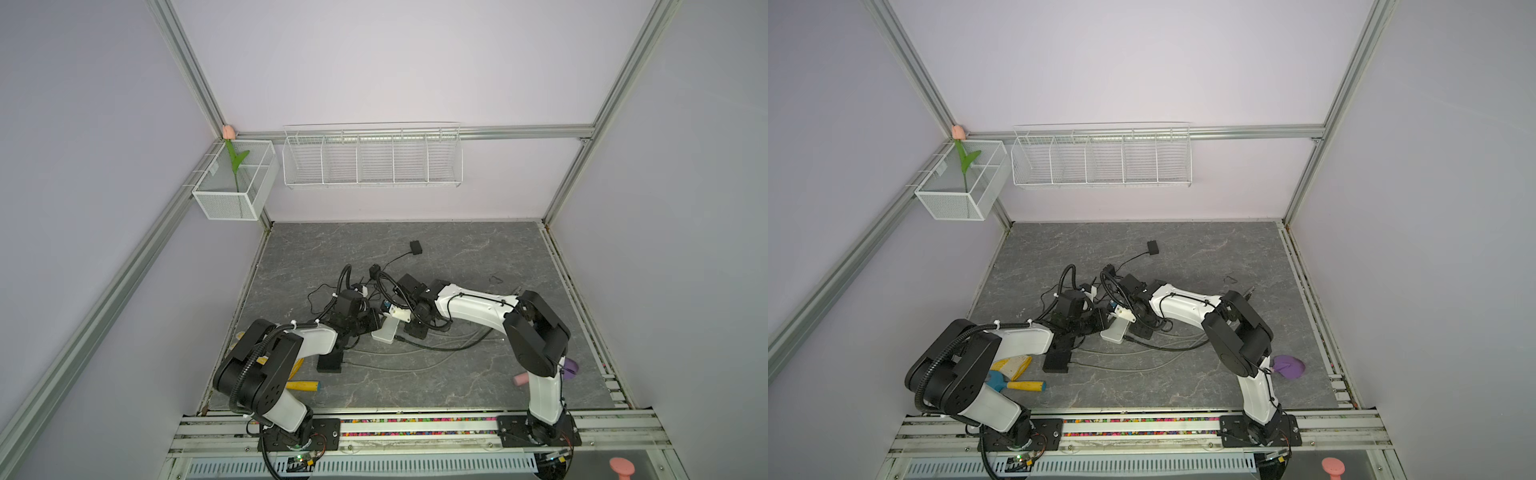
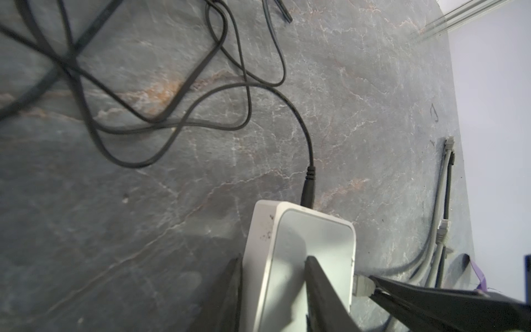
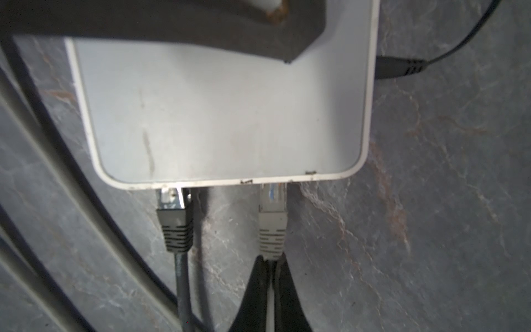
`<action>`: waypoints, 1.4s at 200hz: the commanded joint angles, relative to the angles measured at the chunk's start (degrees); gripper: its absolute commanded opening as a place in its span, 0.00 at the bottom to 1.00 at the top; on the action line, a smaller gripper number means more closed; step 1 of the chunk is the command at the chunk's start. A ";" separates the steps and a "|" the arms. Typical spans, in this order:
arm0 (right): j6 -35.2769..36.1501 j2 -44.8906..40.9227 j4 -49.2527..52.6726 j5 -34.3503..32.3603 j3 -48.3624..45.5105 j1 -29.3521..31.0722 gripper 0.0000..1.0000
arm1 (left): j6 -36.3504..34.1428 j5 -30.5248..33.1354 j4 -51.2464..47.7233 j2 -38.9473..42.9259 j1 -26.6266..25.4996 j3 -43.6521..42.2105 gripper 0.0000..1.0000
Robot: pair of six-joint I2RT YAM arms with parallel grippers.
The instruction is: Insert the plug into the switch port
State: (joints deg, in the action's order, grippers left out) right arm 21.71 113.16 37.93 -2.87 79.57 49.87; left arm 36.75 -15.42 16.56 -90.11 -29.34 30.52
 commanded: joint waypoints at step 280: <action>-1.69 0.74 -24.44 9.02 2.99 -0.73 0.06 | -1.02 -6.25 -0.85 -2.13 -6.32 -1.52 0.33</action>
State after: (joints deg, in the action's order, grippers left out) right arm 20.82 114.41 37.32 0.16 80.36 48.51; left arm 35.35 -12.23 20.12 -91.64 -31.05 30.61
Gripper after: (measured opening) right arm 0.067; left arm 0.329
